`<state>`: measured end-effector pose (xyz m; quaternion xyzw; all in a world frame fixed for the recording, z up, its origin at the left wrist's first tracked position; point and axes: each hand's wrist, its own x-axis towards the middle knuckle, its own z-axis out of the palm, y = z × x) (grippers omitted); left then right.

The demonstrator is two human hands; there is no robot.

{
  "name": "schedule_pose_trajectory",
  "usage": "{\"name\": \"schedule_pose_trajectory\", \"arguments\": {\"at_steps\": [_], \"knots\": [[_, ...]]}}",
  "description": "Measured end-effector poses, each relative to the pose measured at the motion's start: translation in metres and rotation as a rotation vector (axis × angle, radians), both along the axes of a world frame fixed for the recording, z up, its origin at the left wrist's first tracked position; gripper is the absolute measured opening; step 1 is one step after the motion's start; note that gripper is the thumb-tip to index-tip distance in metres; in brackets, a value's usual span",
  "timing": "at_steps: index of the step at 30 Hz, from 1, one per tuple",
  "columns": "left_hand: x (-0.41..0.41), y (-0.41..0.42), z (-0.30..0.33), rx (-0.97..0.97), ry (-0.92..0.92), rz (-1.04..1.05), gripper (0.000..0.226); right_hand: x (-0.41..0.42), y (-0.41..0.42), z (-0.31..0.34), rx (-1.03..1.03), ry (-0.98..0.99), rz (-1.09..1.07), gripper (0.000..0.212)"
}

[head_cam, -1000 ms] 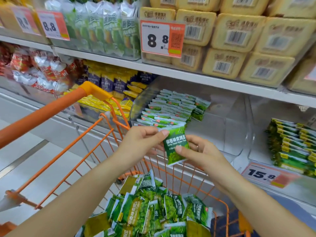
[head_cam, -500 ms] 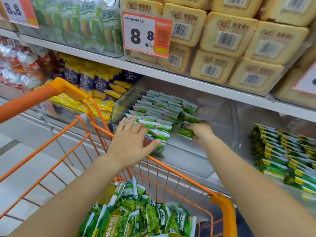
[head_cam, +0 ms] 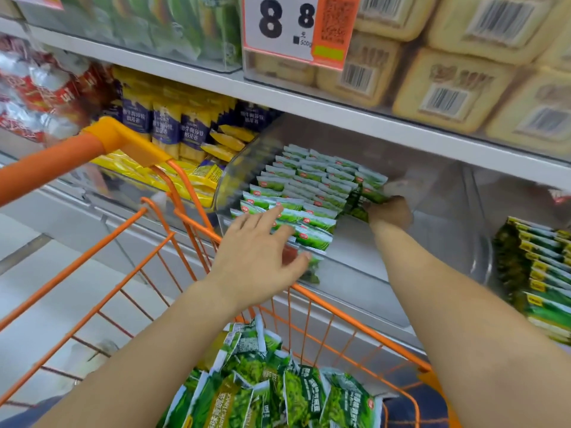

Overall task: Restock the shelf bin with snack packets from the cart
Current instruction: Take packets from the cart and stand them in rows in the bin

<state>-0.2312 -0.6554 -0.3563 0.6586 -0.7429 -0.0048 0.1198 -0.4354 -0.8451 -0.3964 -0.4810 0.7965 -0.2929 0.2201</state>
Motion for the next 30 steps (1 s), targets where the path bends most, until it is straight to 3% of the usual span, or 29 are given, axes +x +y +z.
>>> {"name": "schedule_pose_trajectory", "arguments": {"at_steps": [5,10,13,16,18,19,21,24,25,27,30], "knots": [[-0.001,0.001,0.000,-0.001,-0.019,0.000,0.075,0.011,-0.005,-0.002,0.005,0.080,0.103,0.016],[-0.001,0.001,0.002,0.027,-0.033,-0.007,0.078,0.012,-0.001,0.000,0.028,0.122,0.152,0.016],[0.000,0.001,0.005,0.052,-0.043,-0.022,0.078,0.013,0.003,0.006,0.098,0.075,0.176,0.002],[0.001,0.003,0.009,0.093,-0.010,-0.033,0.071,0.010,0.017,0.024,0.067,-0.105,0.175,0.019],[0.004,0.005,0.012,0.120,0.020,-0.052,0.072,0.008,0.041,0.046,0.022,-0.232,0.196,0.008],[0.005,0.008,0.015,0.129,0.034,-0.065,0.069,0.008,0.055,0.056,-0.013,-0.222,0.220,0.019],[0.009,0.019,0.022,0.100,0.062,-0.107,0.058,0.009,0.097,0.073,-0.241,-0.147,0.340,0.012],[0.016,0.057,0.034,-0.155,0.141,-0.239,0.029,0.011,0.174,0.089,-0.491,-0.268,0.681,0.015],[0.019,0.071,0.036,-0.188,0.164,-0.255,0.021,0.013,0.195,0.091,-0.453,-0.270,0.799,0.010],[0.026,0.089,0.033,-0.035,0.119,-0.242,0.016,0.023,0.226,0.089,-0.314,-0.159,1.010,0.013],[0.039,0.094,0.010,0.350,-0.155,-0.181,0.025,0.042,0.244,0.062,-0.007,0.301,1.323,0.015]]}}
